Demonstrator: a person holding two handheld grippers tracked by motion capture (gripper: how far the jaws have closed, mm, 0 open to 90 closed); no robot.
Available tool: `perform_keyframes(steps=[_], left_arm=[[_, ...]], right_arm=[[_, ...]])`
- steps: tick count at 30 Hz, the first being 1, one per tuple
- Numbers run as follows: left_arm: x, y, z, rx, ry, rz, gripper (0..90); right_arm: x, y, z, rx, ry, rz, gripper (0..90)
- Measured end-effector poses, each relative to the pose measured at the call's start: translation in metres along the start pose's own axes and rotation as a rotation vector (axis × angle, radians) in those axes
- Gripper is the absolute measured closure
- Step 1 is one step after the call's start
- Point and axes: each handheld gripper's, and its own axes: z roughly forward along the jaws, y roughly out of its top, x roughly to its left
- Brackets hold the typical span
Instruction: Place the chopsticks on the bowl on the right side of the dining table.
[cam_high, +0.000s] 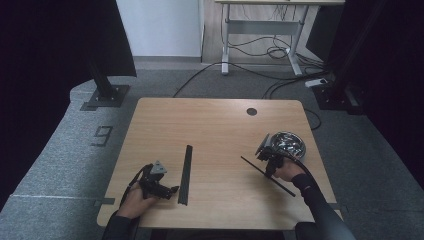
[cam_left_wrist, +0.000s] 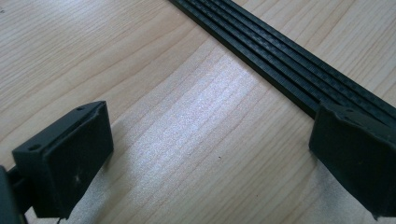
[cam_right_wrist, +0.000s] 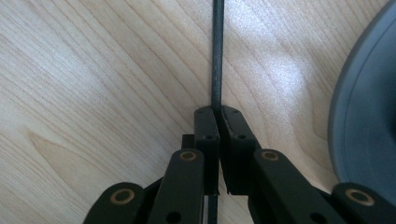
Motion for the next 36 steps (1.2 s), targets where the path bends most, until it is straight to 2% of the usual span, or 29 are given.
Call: perform_keyframes(steps=[16, 25, 34, 36], left_arm=[[0.000, 0.000, 0.000, 0.000, 0.000, 0.001, 0.0], [0.000, 0.000, 0.000, 0.000, 0.000, 0.001, 0.0], [0.000, 0.000, 0.000, 0.002, 0.000, 0.001, 0.0], [0.000, 0.000, 0.000, 0.002, 0.000, 0.001, 0.0]], right_arm=[[-0.002, -0.012, -0.029, -0.064, 0.017, 0.000, 85.9], [-0.004, -0.018, -0.055, -0.090, 0.025, 0.008, 86.0], [-0.004, -0.020, -0.072, -0.106, 0.032, 0.002, 85.9], [-0.003, -0.019, -0.080, -0.118, 0.039, -0.004, 85.9]])
